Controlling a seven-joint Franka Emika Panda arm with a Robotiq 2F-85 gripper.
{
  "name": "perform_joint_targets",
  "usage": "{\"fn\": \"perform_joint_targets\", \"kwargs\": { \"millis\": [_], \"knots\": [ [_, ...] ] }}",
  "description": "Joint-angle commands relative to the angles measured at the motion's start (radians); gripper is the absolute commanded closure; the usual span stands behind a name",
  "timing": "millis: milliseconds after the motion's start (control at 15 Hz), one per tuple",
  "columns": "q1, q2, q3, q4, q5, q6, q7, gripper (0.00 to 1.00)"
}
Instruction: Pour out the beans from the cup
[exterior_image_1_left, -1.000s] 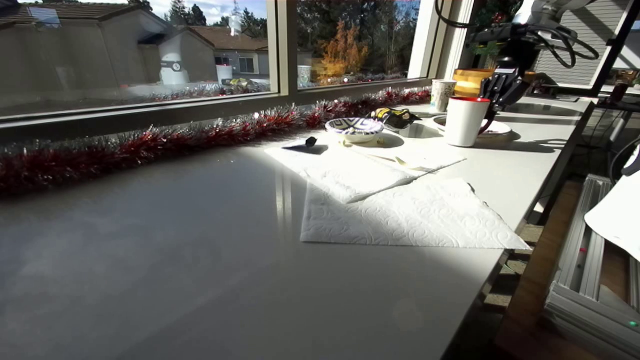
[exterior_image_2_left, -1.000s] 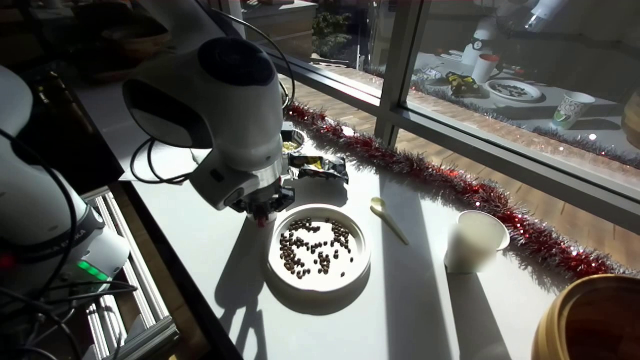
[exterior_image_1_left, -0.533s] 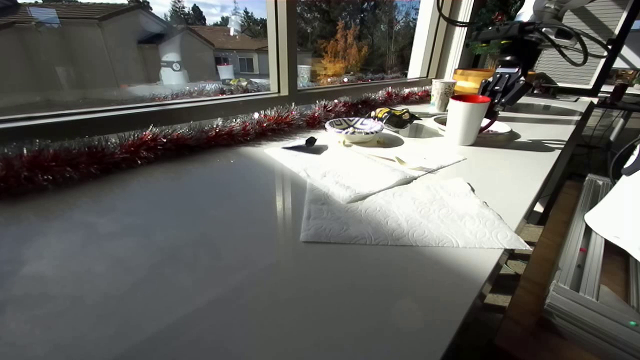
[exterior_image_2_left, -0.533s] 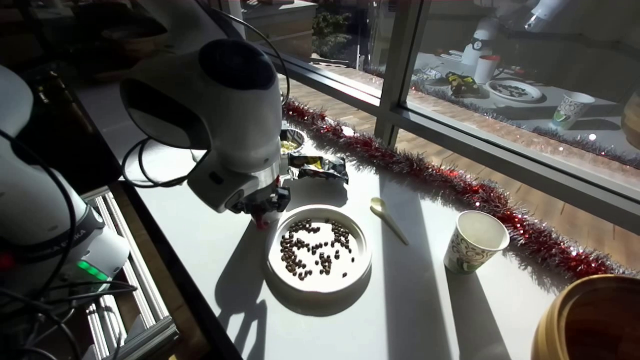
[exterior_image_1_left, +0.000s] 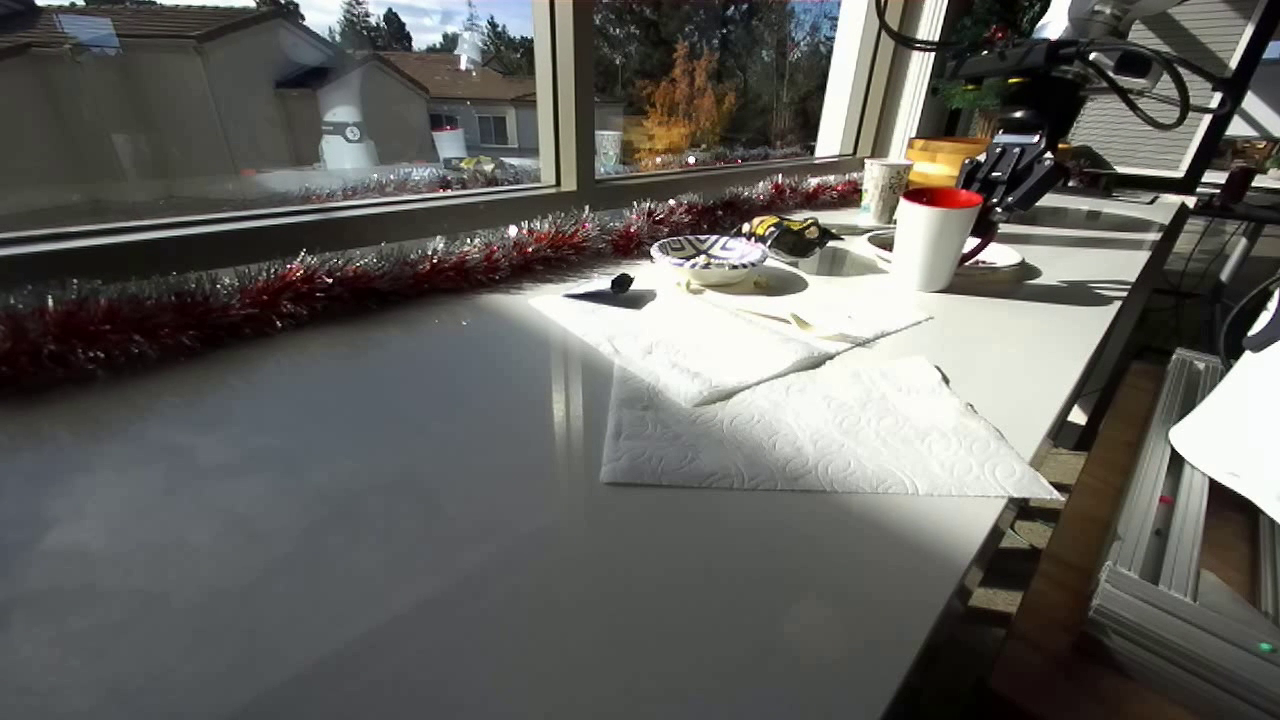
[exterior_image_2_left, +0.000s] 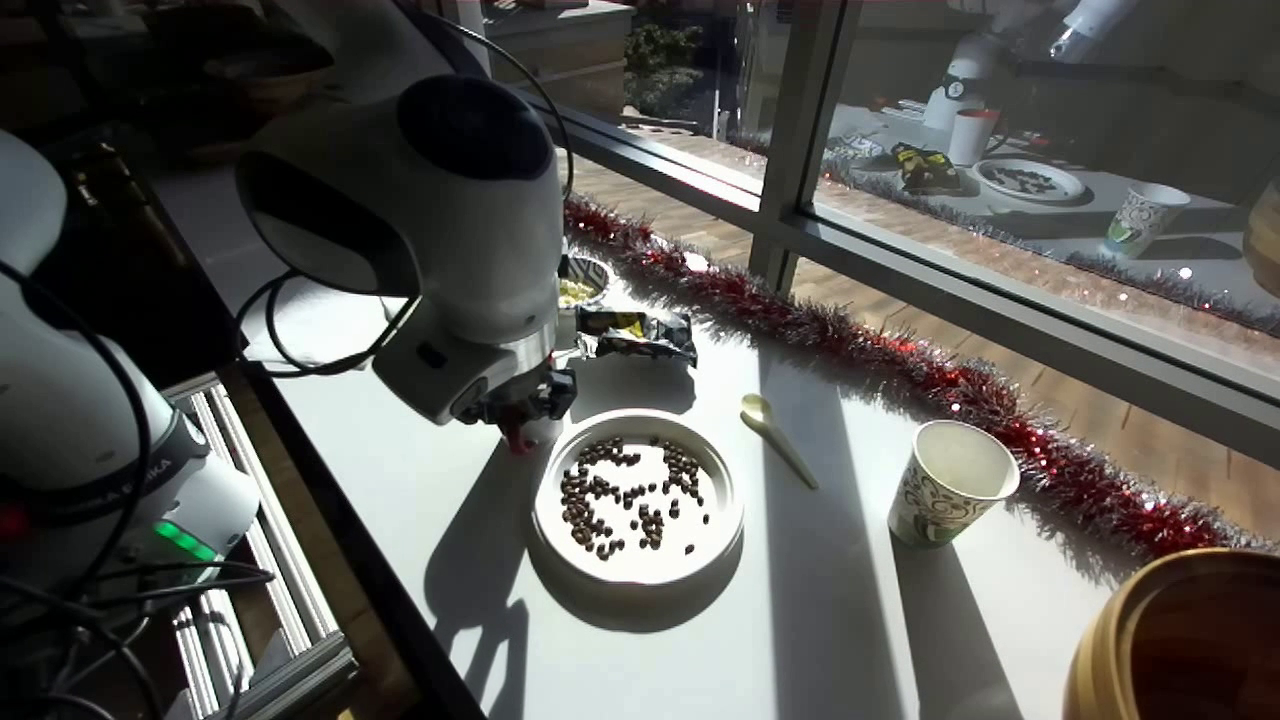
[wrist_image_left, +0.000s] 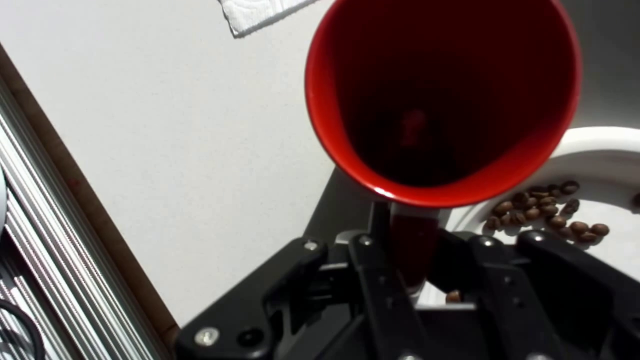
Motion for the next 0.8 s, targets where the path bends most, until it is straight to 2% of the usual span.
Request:
{"fn": "perform_joint_targets", "kwargs": {
  "millis": [0,733],
  "knots": [
    [-0.009,-0.045,-0.002,0.001,0.015,-0.049,-0.039,0.96],
    [-0.014,-0.119,0.004,0.000,0.019,-0.173,-0.082,0.96]
  ]
}}
